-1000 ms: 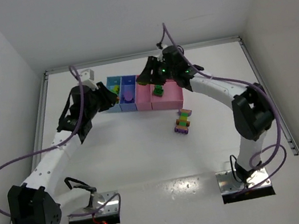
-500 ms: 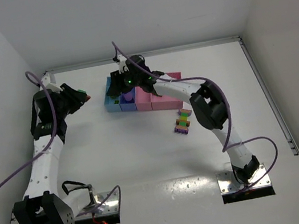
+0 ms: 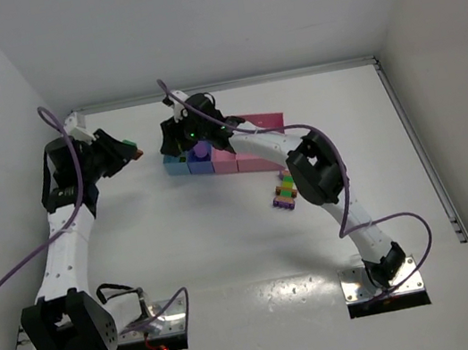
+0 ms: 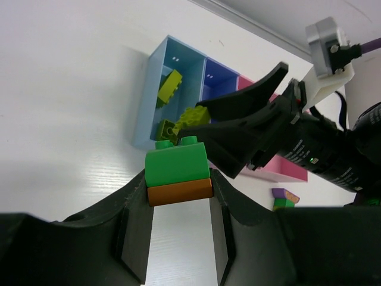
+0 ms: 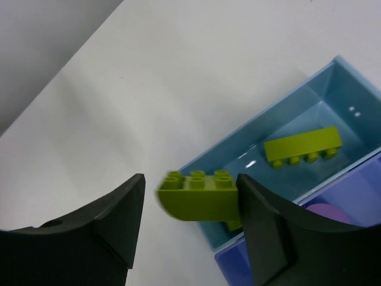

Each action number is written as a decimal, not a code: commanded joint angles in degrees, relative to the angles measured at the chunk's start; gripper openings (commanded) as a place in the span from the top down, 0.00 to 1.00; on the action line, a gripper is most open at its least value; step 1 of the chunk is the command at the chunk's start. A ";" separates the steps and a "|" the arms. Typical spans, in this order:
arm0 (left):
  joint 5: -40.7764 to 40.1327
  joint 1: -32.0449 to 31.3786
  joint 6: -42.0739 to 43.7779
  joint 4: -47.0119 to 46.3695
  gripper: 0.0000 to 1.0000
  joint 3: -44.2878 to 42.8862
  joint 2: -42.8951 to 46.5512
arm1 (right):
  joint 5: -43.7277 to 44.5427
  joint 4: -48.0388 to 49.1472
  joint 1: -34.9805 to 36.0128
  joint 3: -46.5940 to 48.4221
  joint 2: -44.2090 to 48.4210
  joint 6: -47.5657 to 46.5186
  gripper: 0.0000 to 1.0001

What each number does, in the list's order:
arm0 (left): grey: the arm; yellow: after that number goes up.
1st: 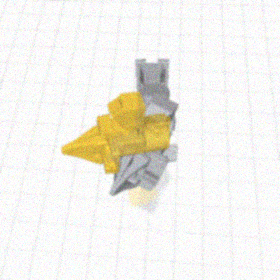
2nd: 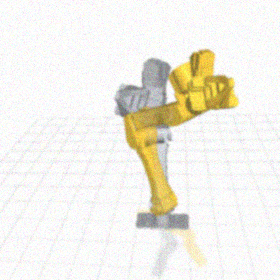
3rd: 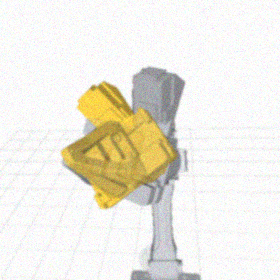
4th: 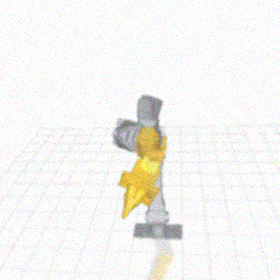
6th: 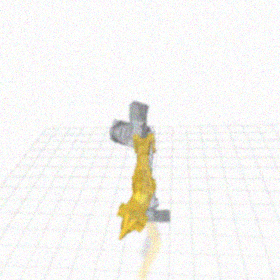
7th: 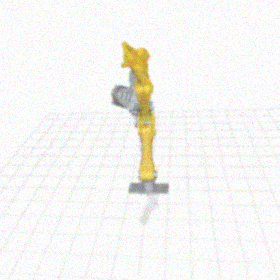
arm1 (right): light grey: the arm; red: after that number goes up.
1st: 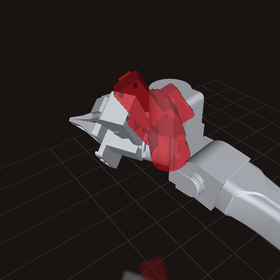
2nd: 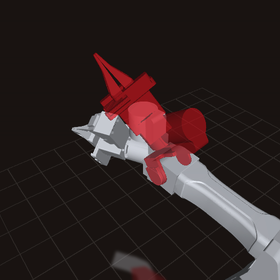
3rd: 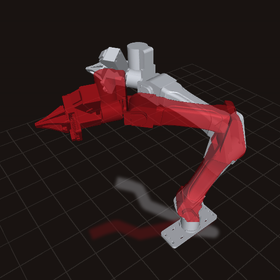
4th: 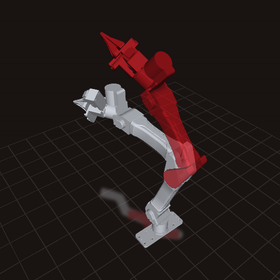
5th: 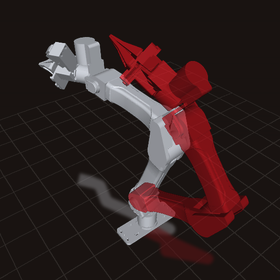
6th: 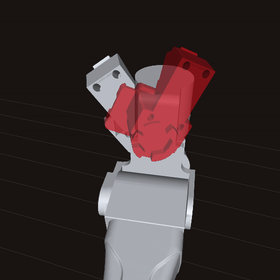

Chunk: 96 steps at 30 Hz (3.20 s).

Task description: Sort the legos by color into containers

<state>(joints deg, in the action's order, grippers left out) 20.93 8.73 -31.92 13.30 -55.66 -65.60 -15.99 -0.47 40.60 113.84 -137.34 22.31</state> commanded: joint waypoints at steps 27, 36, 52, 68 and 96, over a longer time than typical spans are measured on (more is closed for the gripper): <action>57.03 -15.31 16.89 -5.30 0.87 -5.95 -17.54 | -52.48 9.96 -16.17 -39.38 41.63 3.62 0.20; 58.79 -20.77 17.42 -4.69 0.86 -10.35 -19.30 | -53.71 8.73 -15.11 -42.47 44.26 3.62 0.33; 58.27 -23.15 18.47 -4.16 0.86 -10.87 -18.77 | -55.90 10.58 -13.01 -41.33 41.10 6.26 0.38; 57.21 -23.15 18.47 -4.16 0.86 -10.87 -18.77 | -56.43 11.10 -11.42 -40.80 38.90 6.79 0.61; 56.59 -23.67 19.00 -4.16 0.86 -11.93 -19.83 | -53.89 7.77 -9.75 -39.22 37.85 6.79 0.28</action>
<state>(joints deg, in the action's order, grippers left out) 76.18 -13.74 -14.61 13.69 -64.45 -86.15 -69.93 5.89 27.64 72.25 -98.56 29.61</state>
